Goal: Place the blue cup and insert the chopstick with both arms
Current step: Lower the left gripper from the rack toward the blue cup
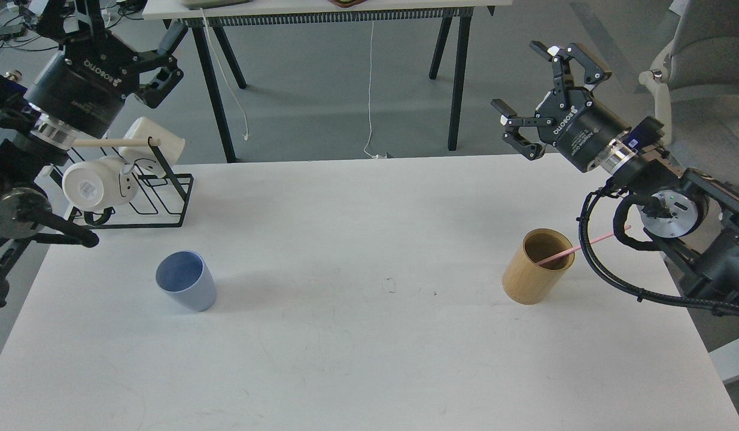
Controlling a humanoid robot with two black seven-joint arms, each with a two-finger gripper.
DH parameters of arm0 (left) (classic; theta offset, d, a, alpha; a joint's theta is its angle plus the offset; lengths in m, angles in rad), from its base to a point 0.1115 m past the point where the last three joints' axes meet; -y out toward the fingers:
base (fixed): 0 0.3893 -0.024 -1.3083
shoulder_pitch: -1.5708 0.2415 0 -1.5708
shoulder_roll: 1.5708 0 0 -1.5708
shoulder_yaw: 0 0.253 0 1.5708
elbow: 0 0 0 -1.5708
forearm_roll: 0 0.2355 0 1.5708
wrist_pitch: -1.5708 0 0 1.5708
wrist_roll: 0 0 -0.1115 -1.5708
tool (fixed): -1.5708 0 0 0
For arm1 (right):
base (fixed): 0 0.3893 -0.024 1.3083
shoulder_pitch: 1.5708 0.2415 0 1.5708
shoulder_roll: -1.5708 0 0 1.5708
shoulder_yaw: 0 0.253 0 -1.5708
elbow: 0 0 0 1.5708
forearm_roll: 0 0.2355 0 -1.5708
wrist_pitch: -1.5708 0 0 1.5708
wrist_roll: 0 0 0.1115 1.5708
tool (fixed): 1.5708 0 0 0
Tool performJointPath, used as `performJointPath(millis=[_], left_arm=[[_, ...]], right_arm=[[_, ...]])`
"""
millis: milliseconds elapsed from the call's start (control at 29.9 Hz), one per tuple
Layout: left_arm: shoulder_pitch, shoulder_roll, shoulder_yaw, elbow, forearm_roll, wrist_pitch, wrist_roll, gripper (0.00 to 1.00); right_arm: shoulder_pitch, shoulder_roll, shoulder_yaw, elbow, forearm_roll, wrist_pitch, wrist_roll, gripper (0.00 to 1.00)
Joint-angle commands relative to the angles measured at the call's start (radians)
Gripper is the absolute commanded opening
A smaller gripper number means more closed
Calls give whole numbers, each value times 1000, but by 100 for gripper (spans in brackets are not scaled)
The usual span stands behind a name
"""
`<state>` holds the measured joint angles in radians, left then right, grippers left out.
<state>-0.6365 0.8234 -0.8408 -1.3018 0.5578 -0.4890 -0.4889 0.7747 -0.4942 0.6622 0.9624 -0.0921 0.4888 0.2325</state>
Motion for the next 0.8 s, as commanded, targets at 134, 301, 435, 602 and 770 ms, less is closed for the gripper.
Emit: performJointPath(millis=[134,301,435,602,770], left_arm=[[-164,250,383,-103,561,0,0,100],[-210,307,508,-100,758,0,0,100],[-203,321,513,-96,888,0,0,100],[-201,310,604,-4,1020,26,0,100],[-200,226,628,125,1094,53,0,100]], right_arm=[[-2,0,-3,-2,-2,0,1,96],[-14,6,-4,-2,-5,0,1,96],[-15,5,-4,-2,-5,0,1,96],[-15,3,-4,-2,-6,0,1,96],[-18,2,-6,1,-6,0,1,96]])
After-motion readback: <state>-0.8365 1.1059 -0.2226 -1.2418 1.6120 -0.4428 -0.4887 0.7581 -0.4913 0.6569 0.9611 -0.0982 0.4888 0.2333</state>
